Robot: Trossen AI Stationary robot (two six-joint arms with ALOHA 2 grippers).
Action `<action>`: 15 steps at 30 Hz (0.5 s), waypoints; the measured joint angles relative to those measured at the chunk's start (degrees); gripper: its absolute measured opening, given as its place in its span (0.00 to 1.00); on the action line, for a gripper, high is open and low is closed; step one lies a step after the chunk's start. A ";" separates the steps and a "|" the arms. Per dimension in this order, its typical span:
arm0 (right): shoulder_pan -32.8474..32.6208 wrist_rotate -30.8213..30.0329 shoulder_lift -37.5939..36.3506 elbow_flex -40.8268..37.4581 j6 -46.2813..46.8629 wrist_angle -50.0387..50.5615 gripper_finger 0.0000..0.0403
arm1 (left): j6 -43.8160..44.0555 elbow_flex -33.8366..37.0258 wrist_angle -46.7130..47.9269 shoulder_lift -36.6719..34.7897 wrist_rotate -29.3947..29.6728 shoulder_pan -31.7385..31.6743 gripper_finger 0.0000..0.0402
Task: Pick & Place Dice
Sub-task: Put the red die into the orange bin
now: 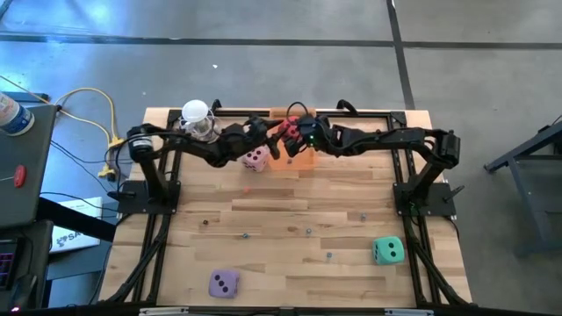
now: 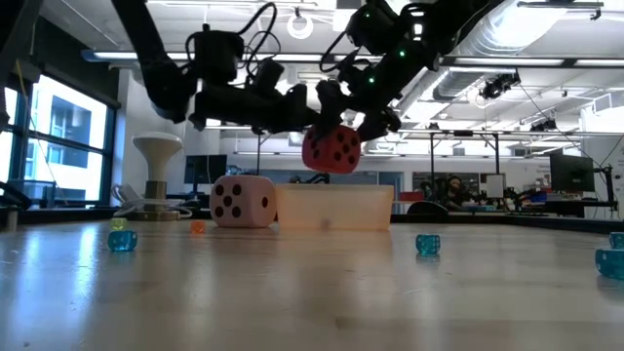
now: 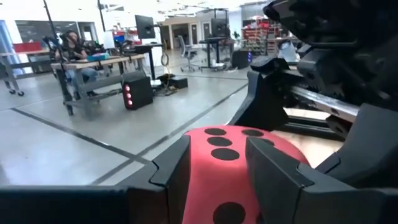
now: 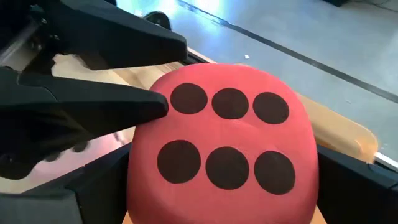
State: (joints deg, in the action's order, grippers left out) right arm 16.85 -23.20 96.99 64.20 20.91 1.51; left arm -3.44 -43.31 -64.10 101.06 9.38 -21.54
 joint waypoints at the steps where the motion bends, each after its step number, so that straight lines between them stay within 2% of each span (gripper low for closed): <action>1: 0.13 -0.57 0.00 0.00 -0.16 0.26 0.99 | 0.02 -0.10 0.08 0.12 -0.04 0.00 0.37; 9: 0.30 -0.56 0.00 0.00 -0.09 1.06 0.99 | 0.26 -0.35 3.22 0.13 -0.80 -1.61 0.37; 15: -1.05 -4.98 0.00 0.00 -1.27 0.91 0.99 | 0.34 -0.35 6.81 0.13 -2.43 -2.47 0.37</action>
State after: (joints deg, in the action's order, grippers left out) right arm 15.79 -28.18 96.99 64.20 19.64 2.42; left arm -3.10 -43.66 -57.28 101.19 6.96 -24.01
